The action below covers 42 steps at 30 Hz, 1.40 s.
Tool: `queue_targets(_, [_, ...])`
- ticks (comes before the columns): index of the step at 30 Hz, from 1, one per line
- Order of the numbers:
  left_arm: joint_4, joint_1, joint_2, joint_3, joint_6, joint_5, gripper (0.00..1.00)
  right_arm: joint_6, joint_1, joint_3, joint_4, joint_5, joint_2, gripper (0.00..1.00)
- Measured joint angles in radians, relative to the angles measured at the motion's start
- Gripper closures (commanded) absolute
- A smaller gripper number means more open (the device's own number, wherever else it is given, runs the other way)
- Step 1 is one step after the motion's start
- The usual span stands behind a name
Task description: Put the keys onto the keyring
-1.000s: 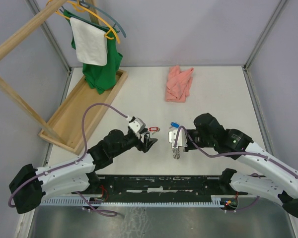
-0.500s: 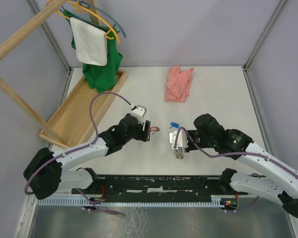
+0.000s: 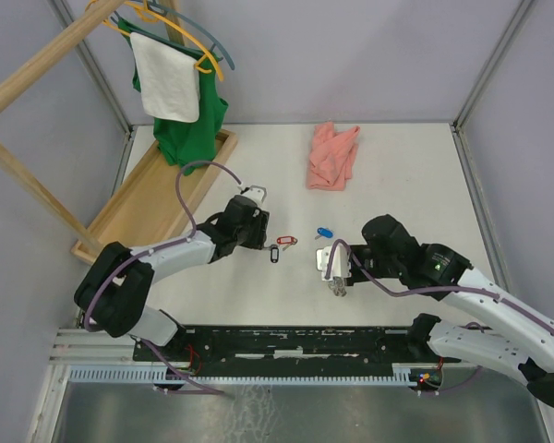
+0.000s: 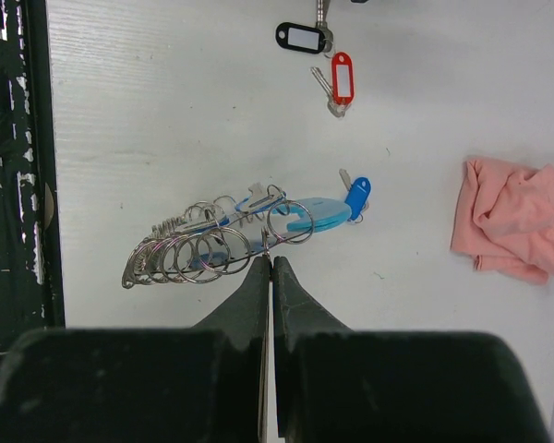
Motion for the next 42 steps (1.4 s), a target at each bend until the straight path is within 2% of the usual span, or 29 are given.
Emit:
queue_targets(4, [-0.020, 0.029, 0.066, 0.031, -0.002, 0.016, 0.45, 0.000, 0.003, -0.004, 0.006, 0.000, 0.000, 0.99])
queue_targets(8, [-0.031, 0.043, 0.108, 0.050, -0.011, 0.022, 0.51, 0.000, 0.006, -0.006, 0.008, 0.000, -0.004, 0.99])
queue_targets(11, [-0.048, 0.051, 0.120, 0.058, -0.015, 0.023, 0.57, 0.000, 0.008, -0.010, 0.010, 0.000, -0.011, 0.99])
queue_targets(20, [-0.082, 0.060, 0.132, 0.073, -0.034, 0.060, 0.60, 0.000, 0.008, -0.018, 0.015, 0.000, -0.013, 0.99])
queue_targets(30, [-0.103, 0.060, 0.137, 0.084, -0.049, 0.127, 0.73, 0.000, 0.013, -0.019, 0.016, 0.000, -0.016, 0.99])
queue_targets(38, [-0.109, 0.060, 0.134, 0.086, -0.049, 0.173, 0.75, 0.000, 0.013, -0.019, 0.023, 0.000, -0.016, 0.99])
queue_targets(42, [-0.109, 0.060, 0.118, 0.087, -0.049, 0.220, 0.70, 0.000, 0.013, -0.022, 0.023, 0.000, -0.020, 0.99])
